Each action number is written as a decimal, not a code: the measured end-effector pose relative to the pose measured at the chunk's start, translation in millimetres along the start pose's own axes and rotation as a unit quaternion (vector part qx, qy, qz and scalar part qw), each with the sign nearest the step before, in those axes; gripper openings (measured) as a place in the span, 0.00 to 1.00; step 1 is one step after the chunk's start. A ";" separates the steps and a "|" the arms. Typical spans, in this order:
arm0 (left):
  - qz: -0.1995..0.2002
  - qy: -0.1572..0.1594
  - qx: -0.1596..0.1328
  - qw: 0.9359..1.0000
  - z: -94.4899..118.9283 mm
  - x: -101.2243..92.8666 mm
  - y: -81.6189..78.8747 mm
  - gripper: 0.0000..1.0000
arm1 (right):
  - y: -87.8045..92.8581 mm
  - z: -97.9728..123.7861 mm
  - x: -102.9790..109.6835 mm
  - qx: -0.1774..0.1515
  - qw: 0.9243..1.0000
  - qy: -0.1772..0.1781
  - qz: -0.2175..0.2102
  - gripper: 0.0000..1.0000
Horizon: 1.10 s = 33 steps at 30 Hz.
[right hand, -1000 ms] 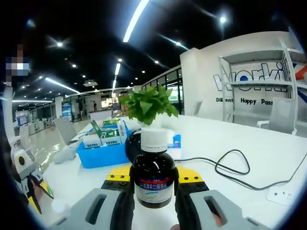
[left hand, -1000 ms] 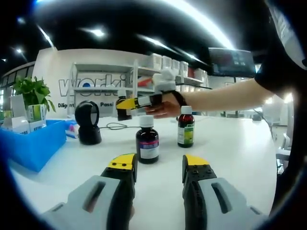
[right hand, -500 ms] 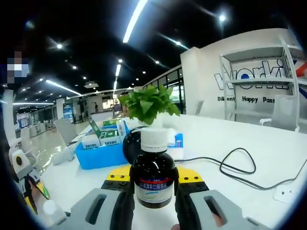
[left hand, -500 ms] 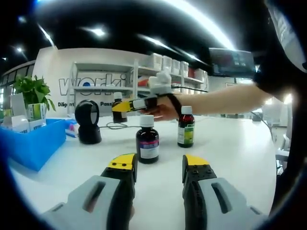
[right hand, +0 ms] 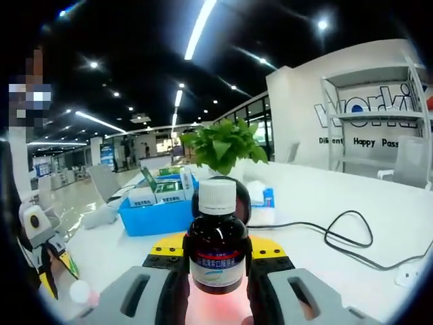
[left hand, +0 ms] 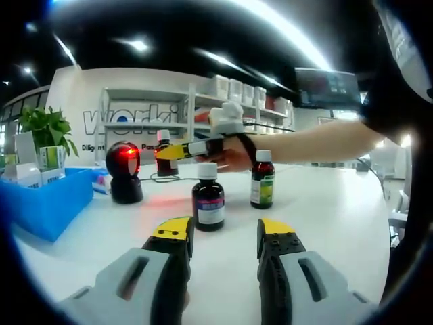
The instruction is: Rotate the medicine bottle to make it face forward pick up the medicine bottle inspect the drug traceability code place the medicine on the table
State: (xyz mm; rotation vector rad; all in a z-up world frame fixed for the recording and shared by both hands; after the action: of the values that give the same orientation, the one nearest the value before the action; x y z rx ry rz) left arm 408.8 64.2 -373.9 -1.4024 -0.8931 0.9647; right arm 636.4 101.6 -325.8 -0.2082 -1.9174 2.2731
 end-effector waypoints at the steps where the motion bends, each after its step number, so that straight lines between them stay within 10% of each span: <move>1: 0.000 0.000 0.000 1.000 0.0 0.1 0.0 0.28 | -0.1 -0.1 2.2 0.000 1.000 -0.001 0.002 0.27; 33: -0.004 0.000 0.004 1.000 0.2 0.2 1.8 0.28 | -53.1 24.0 8.3 -0.031 0.999 0.015 0.033 0.27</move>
State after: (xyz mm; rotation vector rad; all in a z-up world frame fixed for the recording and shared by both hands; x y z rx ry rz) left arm 408.7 64.4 -375.7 -1.3902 -0.8934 0.9622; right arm 625.0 89.0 -269.5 -0.3157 -1.9976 2.2388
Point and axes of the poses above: the point that each gripper's makers call its tool centre point, and the gripper's own axes: z roughly backward along the fingers, x roughly to its left, y roughly out of its underside, the point moved 1 cm from there along z, roughly backward along the fingers, and after that the axes turned 4 degrees about z, right-handed, at the moved point
